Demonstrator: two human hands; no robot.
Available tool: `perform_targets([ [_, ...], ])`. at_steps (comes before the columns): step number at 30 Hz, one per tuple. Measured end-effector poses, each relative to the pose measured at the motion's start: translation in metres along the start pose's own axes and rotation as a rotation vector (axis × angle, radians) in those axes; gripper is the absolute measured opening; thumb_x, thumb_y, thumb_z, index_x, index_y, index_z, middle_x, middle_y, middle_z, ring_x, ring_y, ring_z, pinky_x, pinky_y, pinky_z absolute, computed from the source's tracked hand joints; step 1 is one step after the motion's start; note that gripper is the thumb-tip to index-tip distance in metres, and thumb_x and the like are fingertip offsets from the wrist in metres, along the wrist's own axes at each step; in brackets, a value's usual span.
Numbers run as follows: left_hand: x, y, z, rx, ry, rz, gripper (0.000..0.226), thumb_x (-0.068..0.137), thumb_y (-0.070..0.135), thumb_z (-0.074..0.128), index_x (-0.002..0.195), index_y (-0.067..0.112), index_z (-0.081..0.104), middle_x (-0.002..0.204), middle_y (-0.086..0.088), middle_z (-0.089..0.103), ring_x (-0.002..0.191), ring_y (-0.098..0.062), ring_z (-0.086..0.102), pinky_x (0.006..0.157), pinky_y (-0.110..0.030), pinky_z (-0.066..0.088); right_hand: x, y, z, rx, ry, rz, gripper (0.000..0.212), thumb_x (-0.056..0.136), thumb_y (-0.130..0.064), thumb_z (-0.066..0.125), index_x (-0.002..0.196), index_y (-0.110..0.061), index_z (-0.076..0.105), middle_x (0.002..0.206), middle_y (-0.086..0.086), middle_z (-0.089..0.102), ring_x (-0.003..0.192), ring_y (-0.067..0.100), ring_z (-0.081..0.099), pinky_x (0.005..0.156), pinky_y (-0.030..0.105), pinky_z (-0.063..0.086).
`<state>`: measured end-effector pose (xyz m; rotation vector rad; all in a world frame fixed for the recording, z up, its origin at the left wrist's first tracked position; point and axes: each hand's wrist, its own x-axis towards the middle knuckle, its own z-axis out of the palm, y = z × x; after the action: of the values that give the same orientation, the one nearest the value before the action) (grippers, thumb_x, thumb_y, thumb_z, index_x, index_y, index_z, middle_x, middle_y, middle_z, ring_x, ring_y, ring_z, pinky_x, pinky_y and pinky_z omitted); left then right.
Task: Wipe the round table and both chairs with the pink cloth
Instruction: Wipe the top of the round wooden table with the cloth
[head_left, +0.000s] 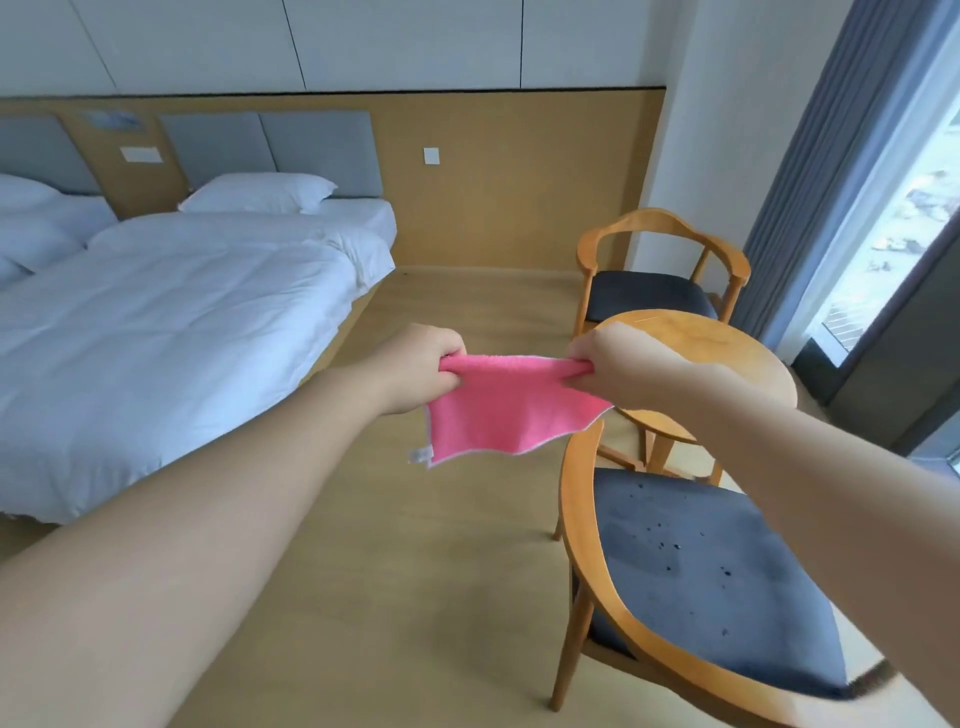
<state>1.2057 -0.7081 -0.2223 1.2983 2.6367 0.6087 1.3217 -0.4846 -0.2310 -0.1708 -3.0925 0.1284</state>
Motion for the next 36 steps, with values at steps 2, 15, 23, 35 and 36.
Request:
perform_targets([
  [2,0.028,-0.01,-0.002,0.004,-0.015,-0.021,0.013,0.083,0.012,0.058,0.075,0.021,0.054,0.076,0.005,0.058,0.078,-0.022,0.057,0.069,-0.034,0.047,0.027,0.015,0.002,0.082,-0.017,0.002,0.016,0.086,-0.013,0.051,0.075,-0.006,0.061,0.069,0.006,0.057,0.059,0.016,0.047,0.054,0.032,0.041],
  [15,0.2,-0.095,-0.006,-0.039,-0.123,-0.011,0.024,0.083,0.009,0.047,0.076,0.031,0.054,0.082,0.002,0.063,0.081,-0.024,0.06,0.076,-0.045,0.052,0.195,0.085,0.018,0.128,-0.075,0.01,0.02,0.082,-0.004,0.046,0.068,-0.014,0.055,0.063,-0.004,0.049,0.056,0.01,0.043,0.049,0.025,0.033],
  [23,0.339,-0.187,-0.003,-0.035,-0.195,0.119,0.028,0.083,0.006,0.046,0.073,0.031,0.054,0.081,0.006,0.061,0.081,-0.023,0.058,0.075,-0.041,0.05,0.317,0.112,0.052,0.084,-0.106,0.167,0.019,0.079,-0.003,0.043,0.069,-0.013,0.055,0.061,-0.003,0.048,0.056,0.014,0.042,0.051,0.03,0.034],
  [35,0.537,-0.204,-0.001,-0.016,-0.35,0.41,0.024,0.081,0.006,0.046,0.085,0.025,0.06,0.088,0.003,0.063,0.084,-0.021,0.058,0.075,-0.042,0.051,0.402,0.178,0.041,-0.025,-0.082,0.474,0.03,0.09,-0.011,0.044,0.065,-0.027,0.049,0.065,-0.008,0.05,0.061,0.011,0.047,0.053,0.026,0.035],
  [36,0.553,-0.197,0.005,-0.004,-0.356,0.432,0.024,0.081,0.007,0.046,0.085,0.025,0.061,0.088,0.004,0.063,0.084,-0.021,0.058,0.075,-0.042,0.051,0.403,0.19,0.043,-0.016,-0.081,0.506,0.03,0.09,-0.011,0.044,0.065,-0.028,0.049,0.066,-0.007,0.051,0.062,0.012,0.048,0.053,0.026,0.035],
])
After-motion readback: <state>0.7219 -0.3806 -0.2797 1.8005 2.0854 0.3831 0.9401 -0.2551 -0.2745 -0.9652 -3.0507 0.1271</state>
